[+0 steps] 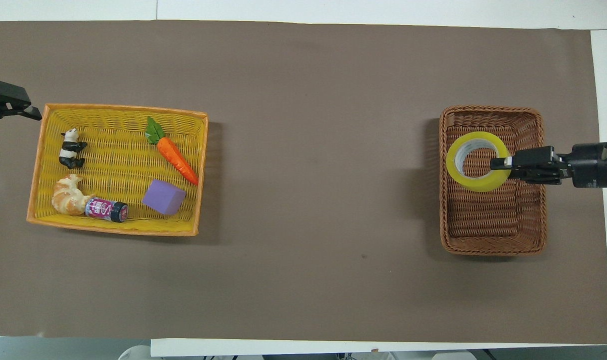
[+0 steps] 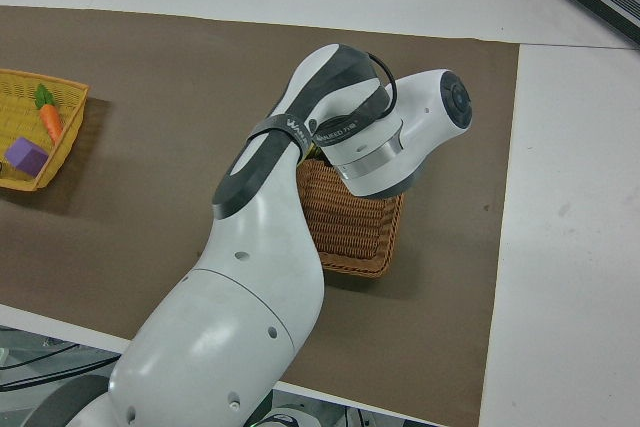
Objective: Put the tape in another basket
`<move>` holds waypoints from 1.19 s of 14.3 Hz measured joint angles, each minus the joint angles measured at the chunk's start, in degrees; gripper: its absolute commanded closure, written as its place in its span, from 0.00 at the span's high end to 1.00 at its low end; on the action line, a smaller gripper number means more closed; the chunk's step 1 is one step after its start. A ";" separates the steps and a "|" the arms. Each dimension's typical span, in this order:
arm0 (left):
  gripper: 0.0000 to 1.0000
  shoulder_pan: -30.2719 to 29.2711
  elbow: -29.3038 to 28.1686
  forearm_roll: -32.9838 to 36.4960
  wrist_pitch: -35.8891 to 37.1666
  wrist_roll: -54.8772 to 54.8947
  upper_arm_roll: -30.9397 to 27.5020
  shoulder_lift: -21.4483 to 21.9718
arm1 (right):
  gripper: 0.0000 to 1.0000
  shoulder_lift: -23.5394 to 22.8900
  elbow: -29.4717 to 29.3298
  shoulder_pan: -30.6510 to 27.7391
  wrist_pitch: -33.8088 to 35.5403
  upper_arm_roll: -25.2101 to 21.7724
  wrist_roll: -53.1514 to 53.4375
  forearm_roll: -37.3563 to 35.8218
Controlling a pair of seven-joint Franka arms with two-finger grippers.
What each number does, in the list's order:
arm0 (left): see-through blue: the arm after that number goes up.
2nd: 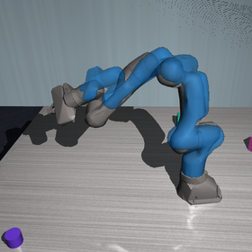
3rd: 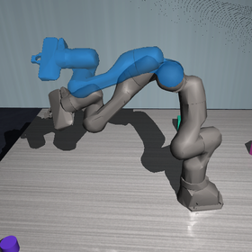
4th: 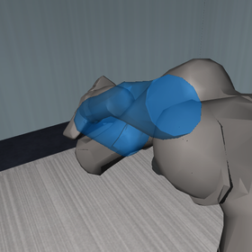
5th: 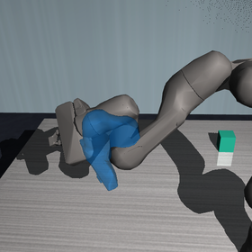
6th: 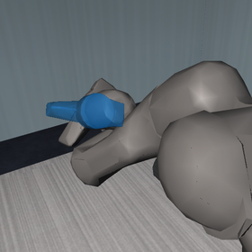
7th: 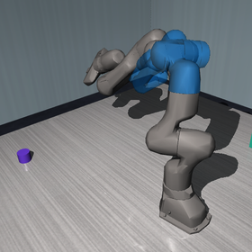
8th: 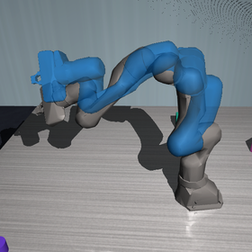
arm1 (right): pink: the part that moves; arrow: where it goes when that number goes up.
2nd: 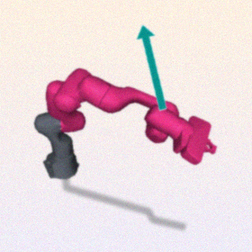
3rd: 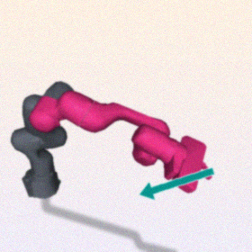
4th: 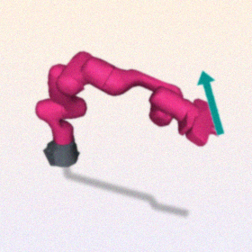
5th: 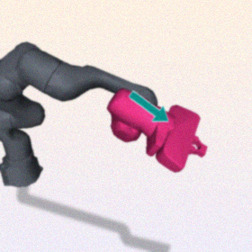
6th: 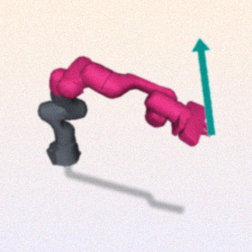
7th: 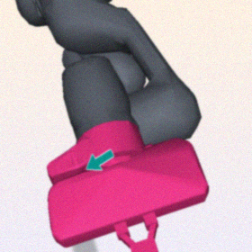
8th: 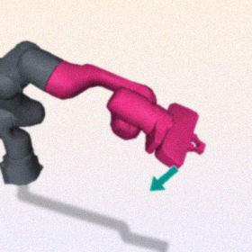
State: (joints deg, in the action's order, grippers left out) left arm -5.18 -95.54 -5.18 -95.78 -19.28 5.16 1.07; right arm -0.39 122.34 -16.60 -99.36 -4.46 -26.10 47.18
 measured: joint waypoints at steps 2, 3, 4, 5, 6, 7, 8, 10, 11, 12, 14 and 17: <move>0.99 -1.26 0.00 0.01 0.01 6.52 0.02 0.00 | 0.00 -2.36 1.08 -0.89 0.06 0.04 -5.85 -1.27; 0.99 -1.33 0.00 0.03 0.01 8.60 0.03 0.00 | 0.00 -3.59 1.28 -1.02 -0.05 0.09 -8.22 -2.13; 0.99 -1.32 0.00 0.05 0.00 9.67 0.13 0.01 | 0.00 -4.88 1.37 -1.38 -0.15 0.11 -10.96 -2.43; 0.99 -1.31 0.00 0.06 0.00 10.11 0.25 0.01 | 0.00 -6.23 1.40 -2.11 -0.23 0.11 -13.90 -2.72; 0.99 -1.30 0.00 0.08 0.00 10.26 0.34 0.01 | 0.00 -7.49 1.39 -3.04 -0.32 0.09 -16.33 -3.66; 0.99 -1.30 0.00 0.09 0.00 10.33 0.38 0.01 | 0.00 -8.61 1.41 -3.91 -0.58 0.07 -18.06 -5.10; 0.99 -1.30 0.00 0.11 0.00 10.35 0.38 0.01 | 0.04 -9.24 1.35 -4.46 -0.45 0.10 -19.38 -5.27; 0.99 -1.38 0.00 0.45 0.00 10.35 0.36 0.01 | 0.94 -9.24 1.13 -4.65 -0.16 0.25 -19.93 -5.57; 0.99 -1.65 0.00 0.69 0.00 10.35 0.33 0.01 | 1.00 -9.19 1.03 -4.65 -0.24 0.34 -19.93 -5.98; 0.99 -2.07 0.00 0.78 0.00 10.35 0.31 0.02 | 1.00 -9.22 1.01 -4.65 -0.75 0.35 -19.93 -6.85; 0.99 -2.63 0.00 0.79 0.00 10.37 0.27 0.02 | 1.00 -9.21 0.24 -4.69 -1.39 0.25 -19.93 -9.72; 0.99 -2.61 0.00 0.79 0.00 10.42 0.63 0.02 | 1.00 -8.05 -5.59 -4.16 -1.57 0.40 -19.08 -18.29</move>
State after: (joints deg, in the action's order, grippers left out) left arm -7.79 -95.54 -4.39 -95.78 -8.86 5.79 1.10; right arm -8.45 116.75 -20.76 -100.93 -4.05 -45.18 28.89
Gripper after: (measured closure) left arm 0.004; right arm 0.000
